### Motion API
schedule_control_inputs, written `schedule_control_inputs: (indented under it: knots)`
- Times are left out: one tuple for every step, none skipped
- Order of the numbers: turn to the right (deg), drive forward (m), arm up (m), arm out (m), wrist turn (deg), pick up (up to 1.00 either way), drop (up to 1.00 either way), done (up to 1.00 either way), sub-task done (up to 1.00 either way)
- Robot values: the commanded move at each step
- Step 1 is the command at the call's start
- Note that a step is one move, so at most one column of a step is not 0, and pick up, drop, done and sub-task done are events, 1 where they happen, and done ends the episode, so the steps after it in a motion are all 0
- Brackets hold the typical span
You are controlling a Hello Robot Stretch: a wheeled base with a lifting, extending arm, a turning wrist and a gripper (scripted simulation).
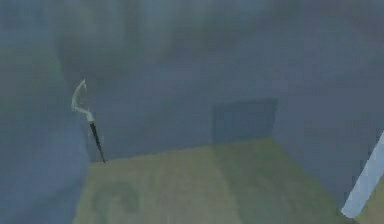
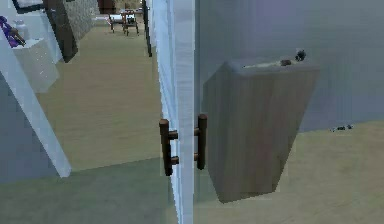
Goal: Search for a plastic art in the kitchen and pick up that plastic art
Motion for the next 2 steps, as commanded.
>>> schedule_control_inputs:
  knots:
    - [18.0,0.00,0.00,0.00,0.0,0.00,0.00,0.00,0.00]
    - [0.0,0.55,0.00,0.00,0.0,0.00,0.00,0.00,0.00]
